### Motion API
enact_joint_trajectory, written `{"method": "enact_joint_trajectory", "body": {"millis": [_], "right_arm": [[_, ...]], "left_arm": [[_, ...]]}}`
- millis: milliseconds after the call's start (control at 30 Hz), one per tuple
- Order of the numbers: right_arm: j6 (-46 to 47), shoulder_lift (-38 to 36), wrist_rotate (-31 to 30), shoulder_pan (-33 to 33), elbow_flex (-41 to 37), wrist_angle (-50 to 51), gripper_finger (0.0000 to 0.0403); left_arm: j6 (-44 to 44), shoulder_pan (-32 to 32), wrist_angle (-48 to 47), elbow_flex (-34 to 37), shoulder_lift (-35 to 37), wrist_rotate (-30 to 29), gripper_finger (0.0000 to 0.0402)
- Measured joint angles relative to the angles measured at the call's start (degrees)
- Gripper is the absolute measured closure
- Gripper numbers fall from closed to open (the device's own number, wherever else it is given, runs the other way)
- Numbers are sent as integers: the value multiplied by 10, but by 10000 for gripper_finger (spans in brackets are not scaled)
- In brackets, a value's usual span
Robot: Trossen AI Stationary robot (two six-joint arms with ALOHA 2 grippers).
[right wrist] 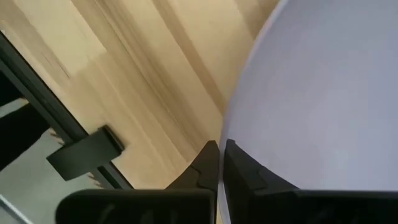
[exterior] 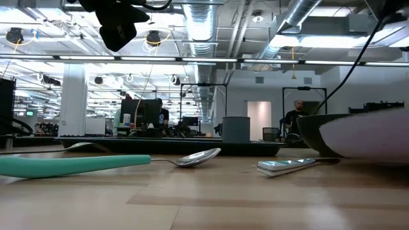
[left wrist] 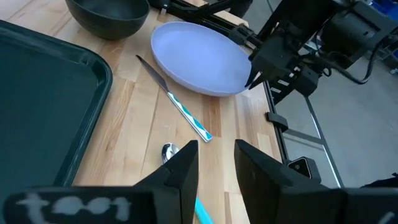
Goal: Set up tray
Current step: Put the plate on the serving tray
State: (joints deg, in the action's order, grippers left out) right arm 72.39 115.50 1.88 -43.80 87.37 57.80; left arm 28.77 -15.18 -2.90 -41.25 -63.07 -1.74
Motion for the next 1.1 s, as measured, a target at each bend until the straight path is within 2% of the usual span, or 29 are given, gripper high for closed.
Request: {"method": "enact_joint_trajectory", "body": {"millis": [233,467,667,800,967,1100], "right_arm": [[-10,0,-55,-4,67,54,402],[-95,0,-93,-12,139,97,403],[-218,0,-95,-12,175,112,403],[-333,0,-94,-3,183,111,403],[-467,0,-93,38,184,119,403],[-574,0,-94,88,184,142,403]], "left_arm": [[0,0,0,0,0,0,310],[-3,0,-2,0,0,1,310],[-14,0,-2,0,0,1,310],[-15,0,-2,0,0,0,310],[-16,0,-15,0,0,-4,310],[-9,0,-31,0,3,-32,310]]}}
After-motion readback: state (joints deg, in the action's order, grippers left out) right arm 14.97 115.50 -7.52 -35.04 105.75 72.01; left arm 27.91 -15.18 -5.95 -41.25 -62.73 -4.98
